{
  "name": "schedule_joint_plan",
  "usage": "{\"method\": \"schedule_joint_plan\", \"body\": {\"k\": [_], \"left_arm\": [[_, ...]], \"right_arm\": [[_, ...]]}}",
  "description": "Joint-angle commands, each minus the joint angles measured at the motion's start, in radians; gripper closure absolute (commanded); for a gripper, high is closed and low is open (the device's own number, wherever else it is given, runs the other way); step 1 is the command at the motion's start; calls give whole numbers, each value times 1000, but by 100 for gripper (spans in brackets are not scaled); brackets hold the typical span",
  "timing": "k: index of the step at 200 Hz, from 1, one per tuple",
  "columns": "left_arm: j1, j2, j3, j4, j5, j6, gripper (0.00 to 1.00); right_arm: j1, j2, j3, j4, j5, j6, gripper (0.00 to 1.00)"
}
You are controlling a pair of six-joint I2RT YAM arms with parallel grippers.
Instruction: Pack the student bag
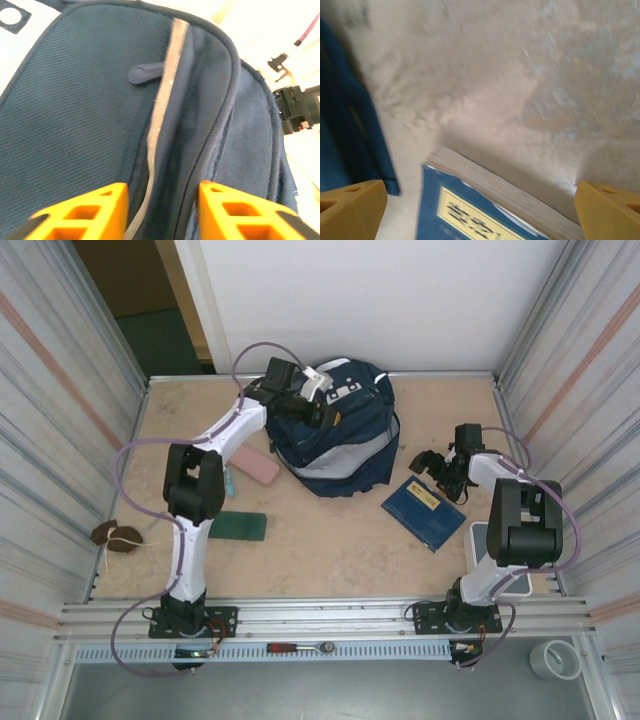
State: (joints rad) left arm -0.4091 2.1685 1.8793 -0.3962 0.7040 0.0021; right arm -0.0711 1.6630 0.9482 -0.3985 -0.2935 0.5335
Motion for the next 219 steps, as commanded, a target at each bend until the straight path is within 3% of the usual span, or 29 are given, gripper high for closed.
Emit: {"method": "schedule_joint_plan", "body": {"k": [1,22,38,73,104,119,143,171,219], "left_arm": [[13,-146,-131,97,-96,-111,43],[4,-280,-367,234,-149,-234,28],[-16,-371,-506,261,-200,-275,23],[-105,-513,-728,183,-302,-339,21],[-198,-610,-902,217,-310,-463,21],[-243,-641,-952,218,-328,-501,21],[-294,-651,-989,170,-342,-556,22],[-370,-671,-1038,160,-351,-602,23],[-484,-677,-1102,185,-386,-675,29]], "right_arm": [[-21,9,42,-106,-25,-94,4],[-20,-24,-6,-154,-46,-104,5],[-18,-92,-75,-169,-77,-93,6],[37,-224,-210,-180,-161,-39,14],[231,-303,-268,-149,-224,29,32],[328,-326,-269,-144,-210,33,37],[368,-353,-284,-157,-178,-6,47],[377,-353,-257,-206,-42,-86,42],[482,-270,-245,-160,-36,-108,36]]}}
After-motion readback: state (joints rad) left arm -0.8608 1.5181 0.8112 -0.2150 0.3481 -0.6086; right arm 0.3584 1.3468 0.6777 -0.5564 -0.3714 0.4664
